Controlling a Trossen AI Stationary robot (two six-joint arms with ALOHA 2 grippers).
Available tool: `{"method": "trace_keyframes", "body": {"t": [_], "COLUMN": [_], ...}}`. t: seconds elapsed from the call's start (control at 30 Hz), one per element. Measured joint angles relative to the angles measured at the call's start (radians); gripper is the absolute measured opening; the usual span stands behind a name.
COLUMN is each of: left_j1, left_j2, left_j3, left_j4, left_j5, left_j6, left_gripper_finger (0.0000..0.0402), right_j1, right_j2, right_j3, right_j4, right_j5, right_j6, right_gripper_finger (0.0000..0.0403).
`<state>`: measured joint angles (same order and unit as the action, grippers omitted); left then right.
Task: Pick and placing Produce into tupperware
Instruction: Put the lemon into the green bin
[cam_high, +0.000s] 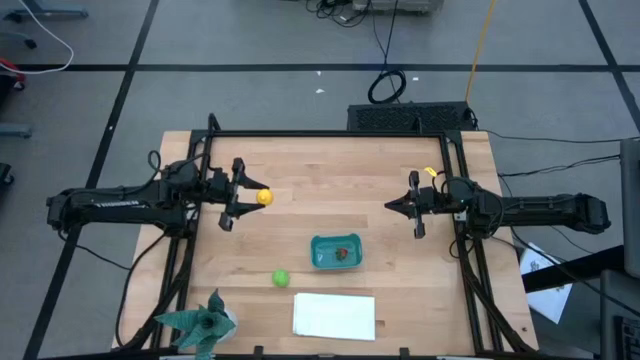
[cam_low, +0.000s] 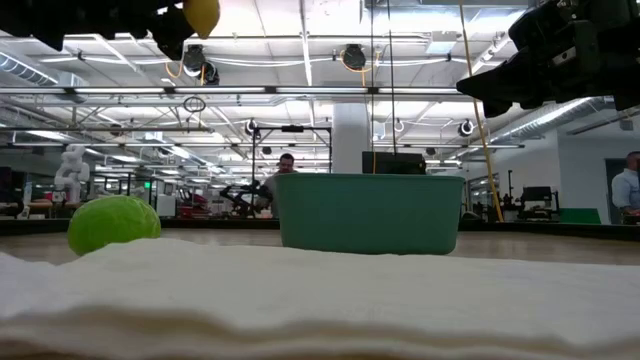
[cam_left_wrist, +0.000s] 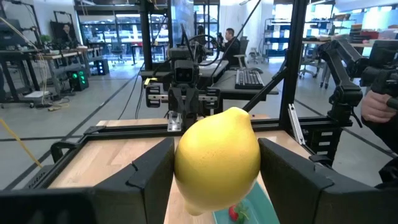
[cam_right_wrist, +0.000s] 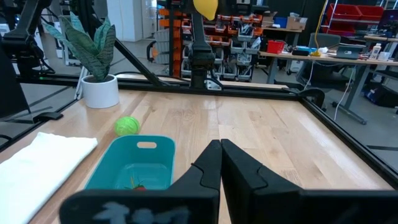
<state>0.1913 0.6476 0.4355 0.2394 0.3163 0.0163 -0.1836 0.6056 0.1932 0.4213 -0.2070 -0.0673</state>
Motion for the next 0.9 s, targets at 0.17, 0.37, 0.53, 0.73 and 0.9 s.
{"method": "trace_keyframes", "body": {"t": [0.17, 0.37, 0.53, 0.73, 0.9], "left_j1": [0.0, -0.005, -0.03, -0.045, -0.048], "left_j2": [0.0, 0.025, 0.119, 0.218, 0.283], "left_j3": [0.0, 0.0, 0.0, 0.0, 0.018], "left_j4": [0.002, 0.0, 0.023, 0.129, 0.137], "left_j5": [-0.002, -0.033, -0.083, -0.082, -0.083], "left_j6": [-0.004, -0.038, -0.053, -0.082, -0.11], "left_gripper_finger": [0.0218, 0.0218, 0.0218, 0.0218, 0.0218], "right_j1": [0.0, 0.0, 0.0, 0.0, 0.0], "right_j2": [0.0, 0.0, 0.0, 0.0, 0.0], "right_j3": [0.0, 0.0, 0.0, 0.0, 0.0], "right_j4": [0.0, 0.0, 0.001, 0.008, 0.008], "right_j5": [0.0, 0.0, 0.0, 0.0, 0.0], "right_j6": [0.0, 0.0, 0.0, 0.002, 0.003], "right_gripper_finger": [0.0, 0.0, 0.0, 0.0, 0.0]}}
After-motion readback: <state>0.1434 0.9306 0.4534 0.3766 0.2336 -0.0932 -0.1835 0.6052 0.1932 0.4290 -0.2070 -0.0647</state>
